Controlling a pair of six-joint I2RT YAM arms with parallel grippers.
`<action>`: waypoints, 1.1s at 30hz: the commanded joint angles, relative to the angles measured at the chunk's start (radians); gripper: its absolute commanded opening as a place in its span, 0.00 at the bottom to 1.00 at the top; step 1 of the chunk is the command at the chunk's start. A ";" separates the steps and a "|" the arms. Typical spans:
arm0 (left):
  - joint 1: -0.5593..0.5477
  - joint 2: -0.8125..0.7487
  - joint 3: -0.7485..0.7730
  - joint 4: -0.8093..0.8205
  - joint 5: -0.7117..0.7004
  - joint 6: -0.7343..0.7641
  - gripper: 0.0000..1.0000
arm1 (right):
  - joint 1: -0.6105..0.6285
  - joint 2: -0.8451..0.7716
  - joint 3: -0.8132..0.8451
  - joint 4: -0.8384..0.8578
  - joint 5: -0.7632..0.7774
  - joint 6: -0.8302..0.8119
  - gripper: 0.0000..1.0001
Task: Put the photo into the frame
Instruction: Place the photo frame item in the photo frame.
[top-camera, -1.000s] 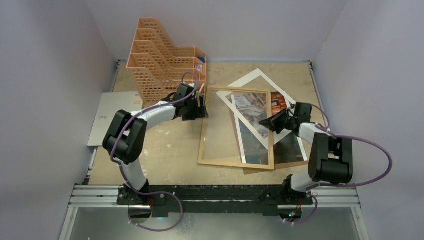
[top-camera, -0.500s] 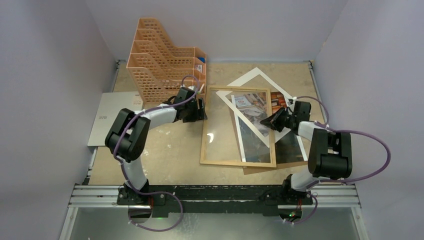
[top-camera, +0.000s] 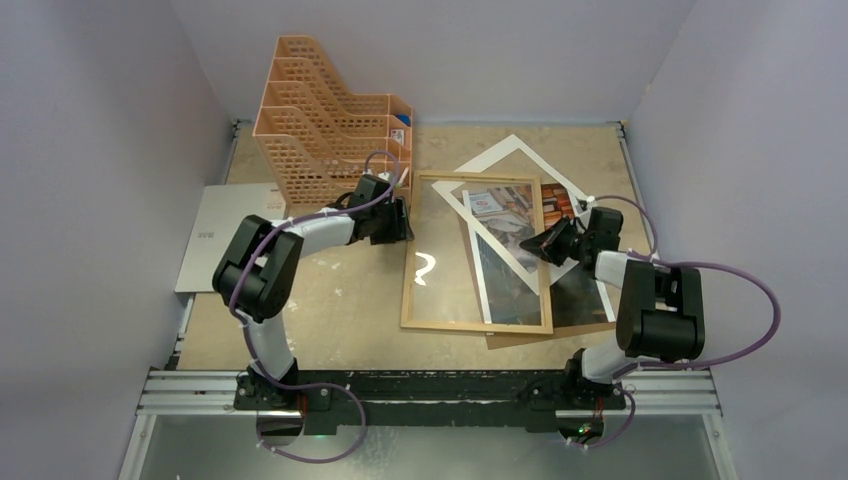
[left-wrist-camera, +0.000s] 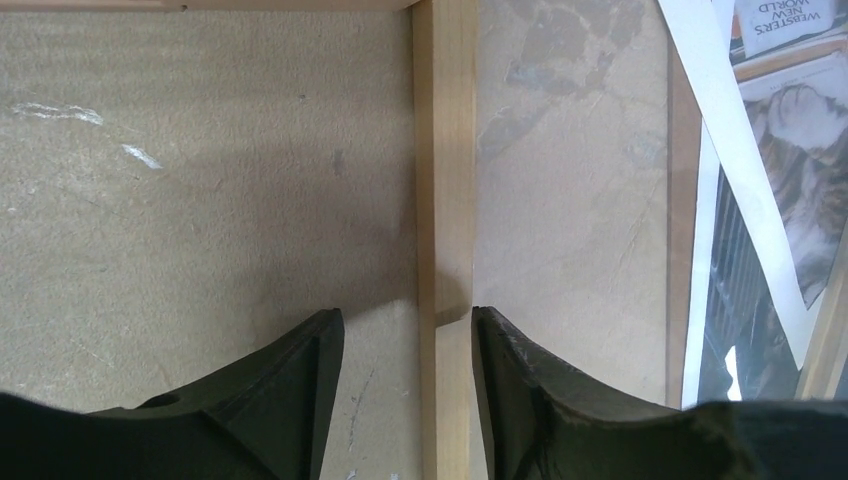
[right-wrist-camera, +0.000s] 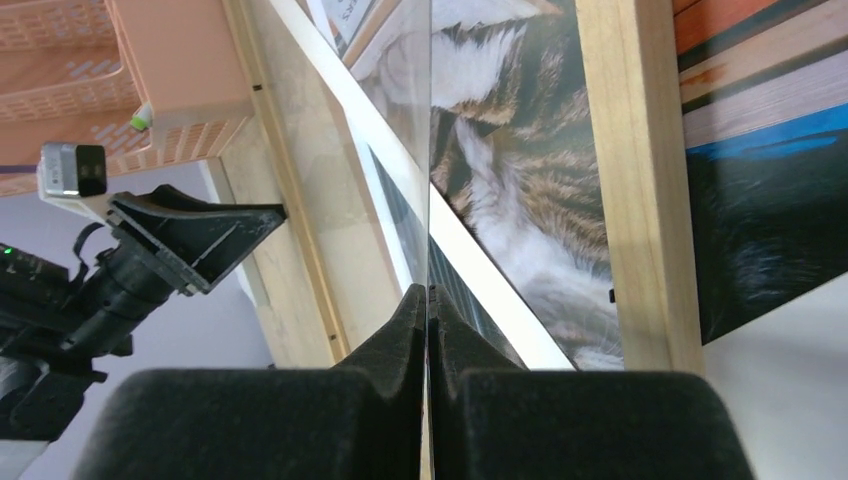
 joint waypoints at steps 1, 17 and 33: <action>0.001 0.015 -0.001 0.027 0.016 0.002 0.50 | -0.002 0.013 0.009 0.000 -0.123 0.062 0.00; 0.001 0.017 -0.015 0.022 -0.012 0.004 0.26 | -0.009 -0.052 -0.038 0.246 -0.356 0.282 0.00; 0.001 0.032 -0.014 0.014 -0.014 -0.001 0.11 | -0.008 -0.104 -0.084 0.462 -0.412 0.455 0.00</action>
